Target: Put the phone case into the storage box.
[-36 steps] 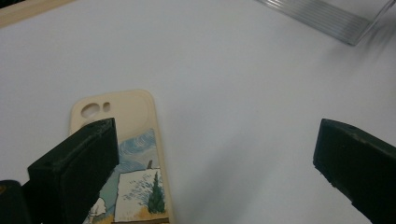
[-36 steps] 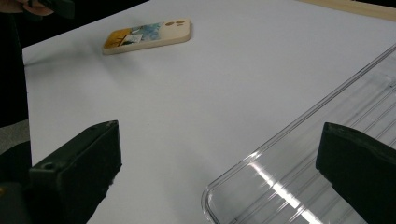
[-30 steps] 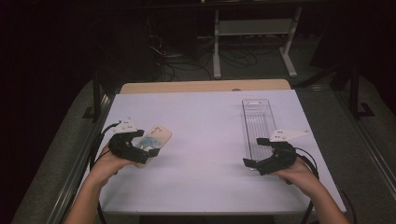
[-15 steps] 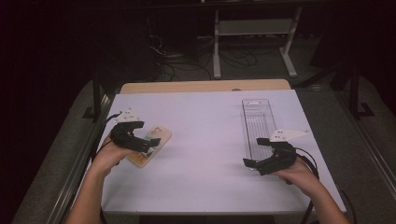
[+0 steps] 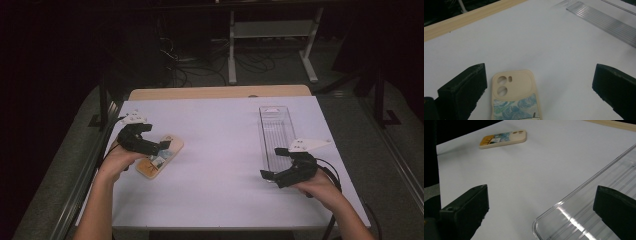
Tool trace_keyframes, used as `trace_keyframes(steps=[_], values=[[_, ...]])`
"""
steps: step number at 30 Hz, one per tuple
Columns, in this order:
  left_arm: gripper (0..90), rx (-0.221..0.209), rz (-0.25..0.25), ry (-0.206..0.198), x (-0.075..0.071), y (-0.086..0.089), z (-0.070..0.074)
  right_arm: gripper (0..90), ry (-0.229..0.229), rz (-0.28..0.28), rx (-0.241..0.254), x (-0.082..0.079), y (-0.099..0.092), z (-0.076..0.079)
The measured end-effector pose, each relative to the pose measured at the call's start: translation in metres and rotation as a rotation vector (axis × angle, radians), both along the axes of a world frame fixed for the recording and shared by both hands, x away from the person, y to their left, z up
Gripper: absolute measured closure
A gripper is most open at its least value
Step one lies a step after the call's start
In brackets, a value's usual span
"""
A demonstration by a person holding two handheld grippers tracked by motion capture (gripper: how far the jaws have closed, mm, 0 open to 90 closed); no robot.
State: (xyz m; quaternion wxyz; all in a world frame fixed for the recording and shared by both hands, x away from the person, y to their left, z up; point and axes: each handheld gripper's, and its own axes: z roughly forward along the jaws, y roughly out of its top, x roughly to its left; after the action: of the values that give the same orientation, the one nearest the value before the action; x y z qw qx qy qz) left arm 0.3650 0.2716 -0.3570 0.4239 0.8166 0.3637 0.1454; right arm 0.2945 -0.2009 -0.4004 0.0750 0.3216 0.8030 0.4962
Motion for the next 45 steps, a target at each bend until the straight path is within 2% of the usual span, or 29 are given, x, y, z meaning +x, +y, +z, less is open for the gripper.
trace_keyframes(steps=[6, 10, 15, 16, 22, 28, 38, 42, 45], values=[[0.0, 0.004, 0.035, -0.001, 0.003, 0.002, -0.001, 0.0, -0.001, -0.001, 0.0, 0.0, 0.0, 0.0], [0.0, 0.037, 0.045, -0.004, 0.008, 0.008, -0.002, 0.0, 0.0, -0.002, 0.001, 0.0, 0.0, 0.0], [0.0, 0.027, 0.104, -0.01, 0.01, 0.015, -0.003, 0.0, 0.0, -0.002, 0.001, 0.0, 0.0, 0.0], [0.0, 0.041, 0.11, -0.01, 0.01, 0.017, -0.004, 0.0, 0.0, -0.002, 0.001, 0.0, 0.0, 0.0], [0.0, 0.048, 0.151, -0.003, 0.012, 0.025, -0.005, 0.0, 0.002, -0.001, 0.001, 0.0, 0.0, 0.0], [0.0, 0.035, 0.142, 0.004, 0.011, 0.025, -0.005, 0.0, 0.002, -0.002, 0.002, 0.0, 0.0, 0.0], [0.0, 0.061, 0.135, 0.016, 0.011, 0.023, -0.008, 0.0, 0.004, -0.002, 0.002, 0.0, 0.0, 0.0], [0.0, 0.053, 0.138, 0.021, 0.01, 0.023, -0.011, 0.0, 0.003, -0.003, 0.004, 0.0, 0.0, 0.0], [0.0, 0.067, 0.133, 0.03, 0.01, 0.022, -0.014, 0.0, 0.005, -0.003, 0.005, 0.0, 0.0, 0.0]])
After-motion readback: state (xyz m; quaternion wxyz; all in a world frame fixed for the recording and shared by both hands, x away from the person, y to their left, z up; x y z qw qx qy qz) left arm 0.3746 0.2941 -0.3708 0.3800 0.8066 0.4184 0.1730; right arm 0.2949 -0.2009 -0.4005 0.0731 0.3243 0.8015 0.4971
